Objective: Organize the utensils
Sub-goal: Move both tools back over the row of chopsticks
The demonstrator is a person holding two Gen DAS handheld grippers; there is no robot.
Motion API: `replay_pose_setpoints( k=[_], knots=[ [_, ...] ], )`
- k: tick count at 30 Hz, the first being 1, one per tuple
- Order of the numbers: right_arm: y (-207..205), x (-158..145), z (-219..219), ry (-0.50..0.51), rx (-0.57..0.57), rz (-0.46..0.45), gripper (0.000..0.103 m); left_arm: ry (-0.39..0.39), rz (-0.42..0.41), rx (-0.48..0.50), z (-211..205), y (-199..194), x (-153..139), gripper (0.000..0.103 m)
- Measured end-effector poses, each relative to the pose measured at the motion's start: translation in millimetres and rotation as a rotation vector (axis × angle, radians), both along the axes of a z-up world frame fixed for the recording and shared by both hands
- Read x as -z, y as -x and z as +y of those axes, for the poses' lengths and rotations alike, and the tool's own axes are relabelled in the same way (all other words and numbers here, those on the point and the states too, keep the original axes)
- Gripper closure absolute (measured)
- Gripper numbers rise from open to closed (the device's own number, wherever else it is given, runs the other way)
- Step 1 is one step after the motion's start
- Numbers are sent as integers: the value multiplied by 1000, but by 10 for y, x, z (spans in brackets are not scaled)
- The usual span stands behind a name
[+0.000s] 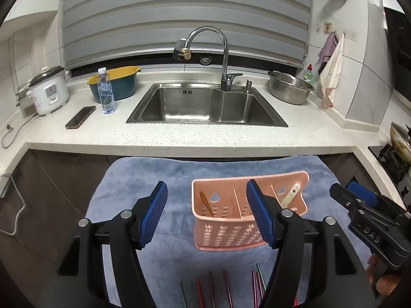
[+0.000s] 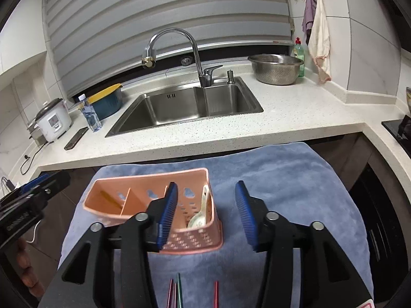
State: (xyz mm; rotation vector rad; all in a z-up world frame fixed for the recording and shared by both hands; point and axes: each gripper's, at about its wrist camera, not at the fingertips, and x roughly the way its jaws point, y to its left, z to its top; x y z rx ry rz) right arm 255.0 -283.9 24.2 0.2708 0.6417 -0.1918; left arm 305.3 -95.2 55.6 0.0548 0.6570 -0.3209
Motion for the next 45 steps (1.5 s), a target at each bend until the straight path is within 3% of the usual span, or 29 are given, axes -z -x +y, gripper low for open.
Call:
replay_pose_setpoints(
  k=[3, 5, 9, 18, 21, 30, 34, 39, 45],
  knots=[
    [344, -45, 89, 30, 7, -3, 46, -25, -20, 4, 18, 283, -46, 39],
    [589, -36, 157, 60, 15, 4, 44, -31, -27, 6, 52, 471, -57, 32],
    [1036, 49, 301, 92, 10, 31, 43, -47, -25, 11, 129, 869, -43, 30],
    [1808, 470, 567, 46, -9, 131, 43, -71, 28, -1, 279, 1504, 155, 27],
    [2006, 626, 634, 50, -7, 166, 43, -72, 37, -6, 324, 1679, 240, 17],
    [2309, 932, 715, 69, 0, 216, 43, -113, 111, -15, 499, 2024, 690, 16],
    [2377, 1102, 696, 59, 10, 248, 43, -93, 167, -30, 654, 2108, 927, 16],
    [2371, 1268, 725, 57, 6, 275, 43, -101, 229, -67, 819, 2160, 1217, 16],
    [2332, 1431, 801, 45, -12, 296, 45, -125, 245, -59, 867, 2219, 1405, 16]
  ],
)
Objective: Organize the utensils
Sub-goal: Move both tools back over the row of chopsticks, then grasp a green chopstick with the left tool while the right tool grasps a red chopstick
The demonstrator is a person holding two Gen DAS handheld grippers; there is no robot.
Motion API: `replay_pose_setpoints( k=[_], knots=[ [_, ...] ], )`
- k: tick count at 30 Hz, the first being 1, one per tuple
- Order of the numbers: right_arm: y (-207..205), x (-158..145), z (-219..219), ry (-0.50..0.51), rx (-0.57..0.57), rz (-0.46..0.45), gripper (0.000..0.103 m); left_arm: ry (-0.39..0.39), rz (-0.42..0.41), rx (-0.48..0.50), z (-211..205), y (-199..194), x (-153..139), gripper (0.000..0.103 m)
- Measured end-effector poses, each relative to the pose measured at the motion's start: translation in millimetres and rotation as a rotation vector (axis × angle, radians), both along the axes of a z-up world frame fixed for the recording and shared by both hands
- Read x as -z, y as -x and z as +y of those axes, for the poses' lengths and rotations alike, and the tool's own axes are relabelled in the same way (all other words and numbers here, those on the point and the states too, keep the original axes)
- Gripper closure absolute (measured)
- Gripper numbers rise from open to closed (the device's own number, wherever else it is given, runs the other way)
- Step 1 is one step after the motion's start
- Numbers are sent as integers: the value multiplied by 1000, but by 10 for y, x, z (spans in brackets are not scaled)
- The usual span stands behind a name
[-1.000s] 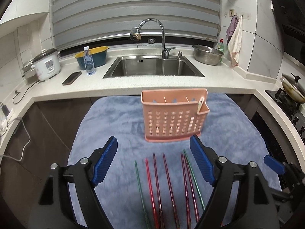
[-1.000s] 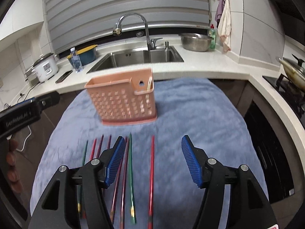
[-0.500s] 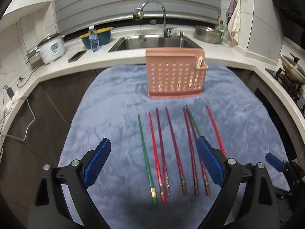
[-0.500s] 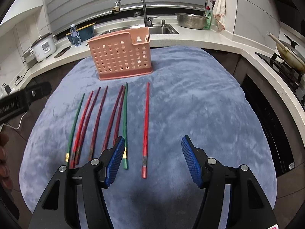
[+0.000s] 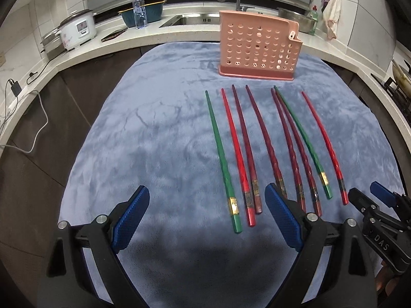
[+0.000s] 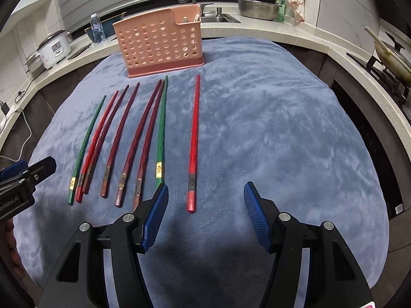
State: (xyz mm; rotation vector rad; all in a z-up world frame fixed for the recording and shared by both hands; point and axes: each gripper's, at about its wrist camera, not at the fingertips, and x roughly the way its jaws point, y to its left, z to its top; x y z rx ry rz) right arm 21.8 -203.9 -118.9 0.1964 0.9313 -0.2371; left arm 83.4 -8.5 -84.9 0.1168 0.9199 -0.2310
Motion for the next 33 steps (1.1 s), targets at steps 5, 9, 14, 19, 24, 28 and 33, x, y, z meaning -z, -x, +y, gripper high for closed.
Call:
replay_pose_setpoints(
  k=[5, 9, 14, 19, 24, 28, 33],
  knots=[
    [-41, 103, 22, -12, -9, 24, 56, -24, 3, 16, -34, 17, 82, 18],
    [-47, 172, 13, -9, -8, 40, 63, -36, 24, 13, -17, -1, 171, 27],
    [-42, 211, -4, -16, -8, 47, 65, -52, 49, 22, -21, -19, 292, 34],
    [-50, 239, 4, -5, -17, 48, 65, -60, 73, 27, -32, -32, 383, 38],
    [-49, 251, 2, -4, -17, 49, 66, -64, 87, 22, -30, -59, 437, 38],
    [-53, 255, 3, -1, -19, 49, 66, -52, 91, 12, -21, -99, 470, 38],
    [-58, 266, 1, 13, -24, 45, 72, -46, 89, 21, -32, -105, 470, 46]
  ],
)
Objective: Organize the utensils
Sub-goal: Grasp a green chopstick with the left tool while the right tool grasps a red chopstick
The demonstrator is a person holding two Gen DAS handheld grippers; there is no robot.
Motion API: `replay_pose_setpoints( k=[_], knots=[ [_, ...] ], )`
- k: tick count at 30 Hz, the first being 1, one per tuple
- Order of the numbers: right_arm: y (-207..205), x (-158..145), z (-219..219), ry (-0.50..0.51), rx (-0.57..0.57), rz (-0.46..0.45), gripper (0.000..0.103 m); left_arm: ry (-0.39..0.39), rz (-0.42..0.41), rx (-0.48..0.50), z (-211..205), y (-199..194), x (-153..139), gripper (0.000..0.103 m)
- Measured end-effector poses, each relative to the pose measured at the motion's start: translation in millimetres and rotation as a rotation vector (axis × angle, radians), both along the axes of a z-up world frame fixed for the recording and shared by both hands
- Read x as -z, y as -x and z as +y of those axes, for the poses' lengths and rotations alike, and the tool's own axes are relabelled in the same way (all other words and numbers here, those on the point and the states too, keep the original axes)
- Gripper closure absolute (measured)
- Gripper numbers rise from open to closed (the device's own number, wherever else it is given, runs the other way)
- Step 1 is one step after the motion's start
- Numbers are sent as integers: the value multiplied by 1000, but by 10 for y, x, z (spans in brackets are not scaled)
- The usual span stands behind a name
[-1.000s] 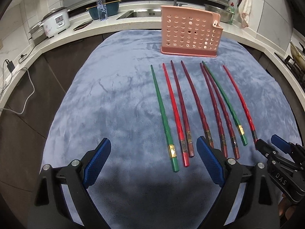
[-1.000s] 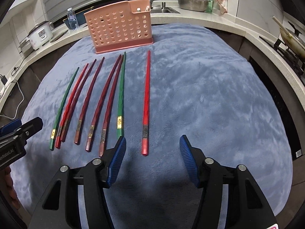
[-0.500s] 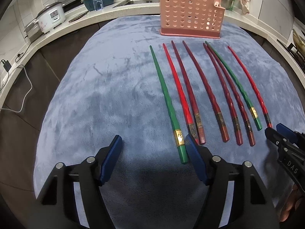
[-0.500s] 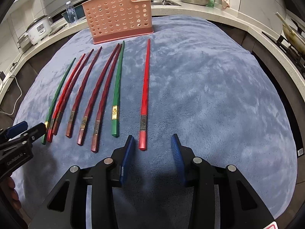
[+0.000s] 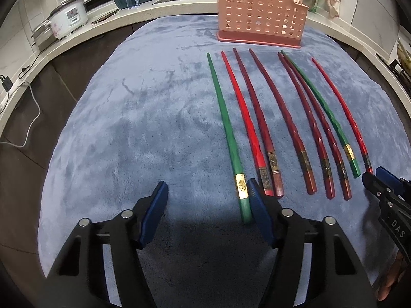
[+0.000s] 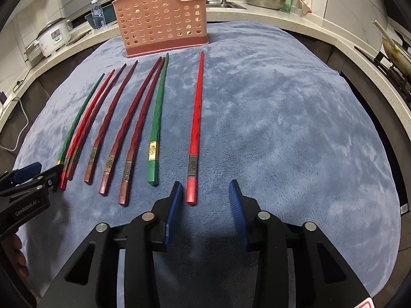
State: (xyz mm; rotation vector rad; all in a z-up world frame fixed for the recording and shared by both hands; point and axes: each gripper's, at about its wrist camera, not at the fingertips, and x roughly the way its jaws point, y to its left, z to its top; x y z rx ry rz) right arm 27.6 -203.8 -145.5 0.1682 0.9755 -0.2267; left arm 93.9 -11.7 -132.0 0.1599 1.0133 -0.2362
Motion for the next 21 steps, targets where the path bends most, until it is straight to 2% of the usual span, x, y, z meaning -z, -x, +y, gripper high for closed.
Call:
replay_pose_setpoints(
  k=[2, 7, 12, 16, 21],
  knots=[
    [-10, -16, -11, -6, -1, 0, 80, 5, 2, 4, 3, 3, -14, 52],
    [-50, -12, -10, 1, -13, 2, 85, 13, 7, 12, 7, -6, -20, 67],
    [-67, -23, 17, 11, -33, -4, 96, 14, 10, 24, -2, 2, -32, 81],
    [-44, -54, 16, 9, -36, -10, 96, 20, 15, 27, 14, 1, -47, 96],
    [0, -155, -4, 4, -35, -32, 96, 37, 20, 28, 36, 29, -114, 96]
  ],
)
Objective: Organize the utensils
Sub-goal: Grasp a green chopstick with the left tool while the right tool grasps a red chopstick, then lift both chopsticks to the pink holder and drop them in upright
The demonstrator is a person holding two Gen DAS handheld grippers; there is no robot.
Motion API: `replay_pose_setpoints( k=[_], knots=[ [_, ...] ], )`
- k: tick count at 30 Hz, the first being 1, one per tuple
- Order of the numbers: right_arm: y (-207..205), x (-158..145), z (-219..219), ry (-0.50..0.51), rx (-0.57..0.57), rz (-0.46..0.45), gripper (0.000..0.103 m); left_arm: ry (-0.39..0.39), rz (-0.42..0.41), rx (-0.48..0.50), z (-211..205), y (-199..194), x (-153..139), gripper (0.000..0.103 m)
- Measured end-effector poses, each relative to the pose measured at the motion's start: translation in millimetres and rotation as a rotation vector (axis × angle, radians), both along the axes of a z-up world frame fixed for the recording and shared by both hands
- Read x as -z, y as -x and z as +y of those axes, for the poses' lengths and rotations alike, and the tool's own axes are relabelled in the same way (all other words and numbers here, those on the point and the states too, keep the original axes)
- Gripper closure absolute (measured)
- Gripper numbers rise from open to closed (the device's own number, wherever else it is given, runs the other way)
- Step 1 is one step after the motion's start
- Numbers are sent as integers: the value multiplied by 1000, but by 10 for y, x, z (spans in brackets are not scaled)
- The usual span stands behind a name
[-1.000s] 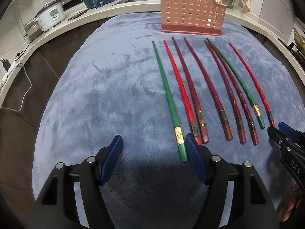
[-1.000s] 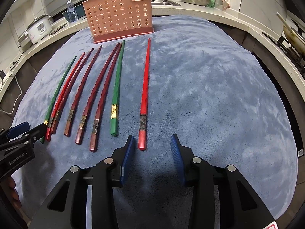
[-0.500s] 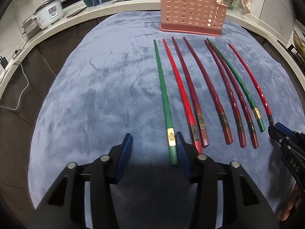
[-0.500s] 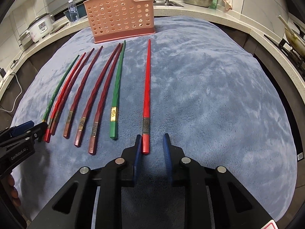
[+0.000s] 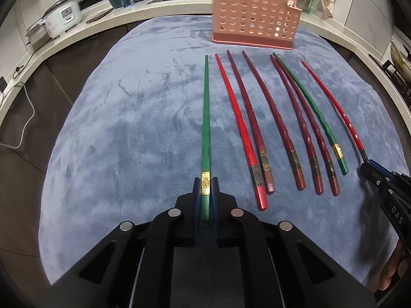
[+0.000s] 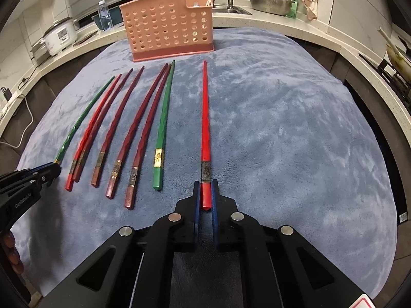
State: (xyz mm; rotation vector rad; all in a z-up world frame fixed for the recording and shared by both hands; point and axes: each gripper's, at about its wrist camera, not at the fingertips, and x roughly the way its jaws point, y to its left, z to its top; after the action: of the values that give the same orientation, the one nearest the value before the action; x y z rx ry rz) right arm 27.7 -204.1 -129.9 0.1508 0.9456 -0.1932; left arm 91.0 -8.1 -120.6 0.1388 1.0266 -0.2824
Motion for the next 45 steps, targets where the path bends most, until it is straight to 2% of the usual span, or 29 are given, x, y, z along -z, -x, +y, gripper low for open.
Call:
replay_pose_setpoints(
  k=[18, 37, 45],
  knots=[
    [132, -991, -113, -25, 19, -206, 96, 130, -172, 0, 182, 38, -967, 96],
    [-5, -1768, -417, -66, 58, -363, 96, 160, -331, 9, 146, -303, -1680, 96],
    [-178, -2074, -523, -44, 60, -433, 96, 161, -405, 13, 17, -543, -2014, 96]
  ],
)
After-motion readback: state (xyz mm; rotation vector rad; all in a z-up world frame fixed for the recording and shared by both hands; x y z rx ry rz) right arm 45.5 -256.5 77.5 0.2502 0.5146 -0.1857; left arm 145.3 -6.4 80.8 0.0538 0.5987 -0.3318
